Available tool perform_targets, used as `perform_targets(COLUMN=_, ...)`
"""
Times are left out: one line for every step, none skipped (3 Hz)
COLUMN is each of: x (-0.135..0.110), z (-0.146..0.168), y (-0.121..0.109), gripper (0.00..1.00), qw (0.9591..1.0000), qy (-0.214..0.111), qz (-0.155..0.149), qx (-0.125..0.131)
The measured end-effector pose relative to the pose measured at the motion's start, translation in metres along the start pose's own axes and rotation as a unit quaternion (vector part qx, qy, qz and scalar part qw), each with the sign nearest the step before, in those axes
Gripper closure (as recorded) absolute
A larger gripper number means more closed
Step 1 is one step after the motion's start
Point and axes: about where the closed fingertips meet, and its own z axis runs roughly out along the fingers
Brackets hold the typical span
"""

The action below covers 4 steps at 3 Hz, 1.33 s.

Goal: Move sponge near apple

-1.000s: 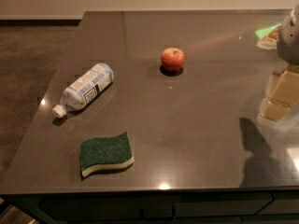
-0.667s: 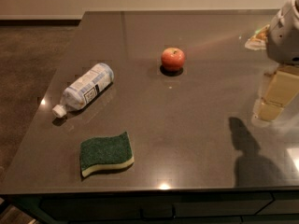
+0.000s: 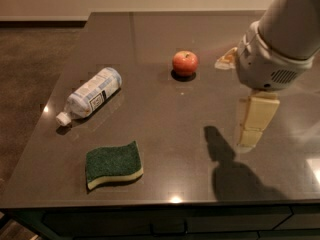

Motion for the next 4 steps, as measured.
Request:
perform_targets(x=-0.03, z=0.031, y=0.013, gripper=0.0, qw=0.9985, qy=-0.012, qz=-0.048, qx=-0.022)
perform_targets(x=-0.059, z=0.062, y=0.027, gripper=0.0, qw=0.9948, qy=-0.018, qz=-0.09, qx=-0.044)
perform_targets(x=-0.084, z=0.09, y=0.038, gripper=0.0, qw=0.9906, qy=-0.022, qz=-0.115, qx=-0.071)
perform_targets(x=-0.105, z=0.111, y=0.047, gripper=0.0, qw=0.9864, qy=-0.023, qz=-0.135, qx=-0.091)
